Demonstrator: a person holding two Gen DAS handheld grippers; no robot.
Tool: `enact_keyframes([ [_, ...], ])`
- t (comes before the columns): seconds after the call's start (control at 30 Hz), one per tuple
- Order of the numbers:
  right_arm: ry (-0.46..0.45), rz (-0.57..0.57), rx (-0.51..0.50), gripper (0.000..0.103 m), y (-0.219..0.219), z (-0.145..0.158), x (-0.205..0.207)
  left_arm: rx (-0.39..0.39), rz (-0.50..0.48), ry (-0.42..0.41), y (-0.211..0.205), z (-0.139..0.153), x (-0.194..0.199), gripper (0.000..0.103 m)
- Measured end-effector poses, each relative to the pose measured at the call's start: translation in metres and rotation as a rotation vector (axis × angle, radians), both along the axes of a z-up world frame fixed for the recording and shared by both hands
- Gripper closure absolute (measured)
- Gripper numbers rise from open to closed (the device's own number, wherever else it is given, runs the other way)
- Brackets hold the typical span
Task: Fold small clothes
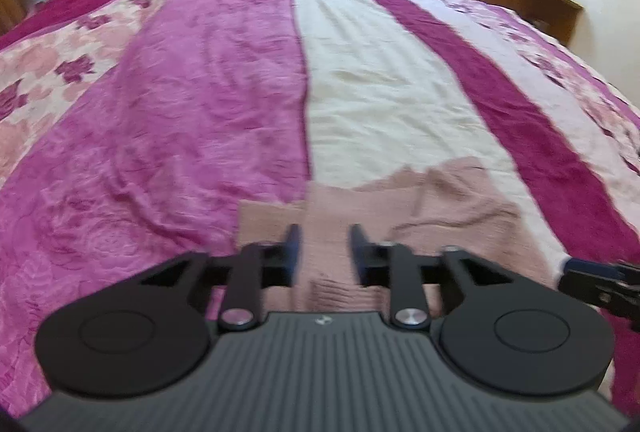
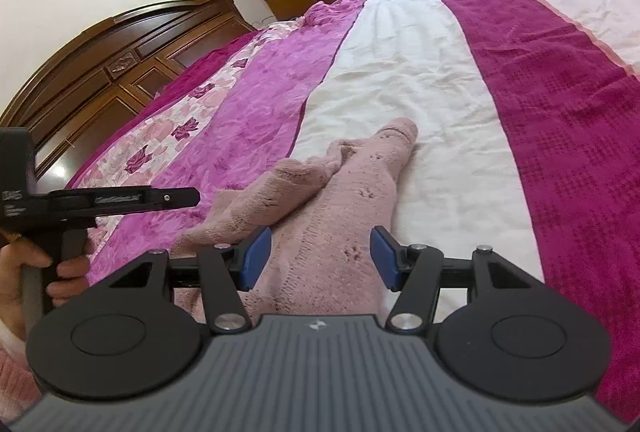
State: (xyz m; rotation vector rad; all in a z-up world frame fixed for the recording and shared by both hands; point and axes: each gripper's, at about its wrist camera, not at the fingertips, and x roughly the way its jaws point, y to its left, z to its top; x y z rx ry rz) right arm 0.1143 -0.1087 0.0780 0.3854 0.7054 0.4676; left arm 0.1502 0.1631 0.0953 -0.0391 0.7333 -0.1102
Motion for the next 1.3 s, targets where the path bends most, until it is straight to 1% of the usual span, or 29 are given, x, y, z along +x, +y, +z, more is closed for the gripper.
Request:
enact_keyframes([
  [0.03, 0.0, -0.005, -0.001, 0.04, -0.001, 0.0, -0.001, 0.006, -0.014, -0.008, -0.005, 0.001, -0.004, 0.058],
  [0.13, 0.004, -0.021, 0.001, 0.04, -0.006, 0.0, -0.004, 0.029, -0.064, -0.014, -0.019, 0.003, -0.014, 0.058],
  [0.27, 0.008, -0.037, 0.009, 0.04, -0.012, 0.0, -0.006, 0.017, -0.118, 0.014, -0.031, 0.002, -0.023, 0.058],
  [0.37, 0.013, -0.043, 0.016, 0.04, -0.015, -0.001, -0.008, 0.026, -0.165, 0.018, -0.04, -0.001, -0.03, 0.056],
  [0.4, 0.016, -0.046, 0.018, 0.04, -0.015, -0.002, -0.008, 0.036, -0.184, 0.02, -0.043, -0.003, -0.032, 0.052],
  [0.5, 0.027, -0.052, 0.024, 0.039, -0.016, -0.005, -0.006, 0.082, -0.228, 0.015, -0.052, -0.01, -0.033, 0.047],
  [0.63, 0.04, -0.072, 0.025, 0.038, -0.017, -0.01, -0.001, 0.151, -0.259, 0.013, -0.061, -0.022, -0.027, 0.046],
  [0.77, 0.058, -0.085, 0.035, 0.037, -0.018, -0.017, 0.006, 0.16, -0.26, 0.027, -0.061, -0.034, -0.015, 0.046],
  [0.83, 0.071, -0.086, 0.039, 0.037, -0.017, -0.021, 0.009, 0.131, -0.244, 0.024, -0.057, -0.039, -0.009, 0.046],
  [0.87, 0.075, -0.084, 0.039, 0.037, -0.016, -0.023, 0.011, 0.105, -0.226, 0.017, -0.053, -0.041, -0.007, 0.049],
  [0.9, 0.077, -0.078, 0.039, 0.037, -0.014, -0.024, 0.012, 0.073, -0.201, 0.012, -0.049, -0.041, -0.005, 0.073],
  [0.93, 0.077, -0.071, 0.04, 0.036, -0.013, -0.025, 0.013, 0.049, -0.17, 0.014, -0.044, -0.041, -0.003, 0.082],
  [1.0, 0.076, -0.056, 0.037, 0.036, -0.009, -0.026, 0.016, -0.016, -0.084, 0.021, -0.028, -0.038, 0.0, 0.086],
  [1.1, 0.068, -0.031, 0.034, 0.036, -0.001, -0.025, 0.018, -0.132, 0.054, 0.022, 0.007, -0.038, -0.001, 0.086],
  [1.2, 0.064, 0.002, 0.034, 0.036, 0.008, -0.026, 0.018, -0.195, 0.108, 0.043, 0.026, -0.045, -0.003, 0.086],
  [1.3, 0.065, 0.016, 0.02, 0.036, 0.016, -0.028, 0.018, -0.313, 0.144, 0.055, 0.039, -0.052, -0.004, 0.084],
])
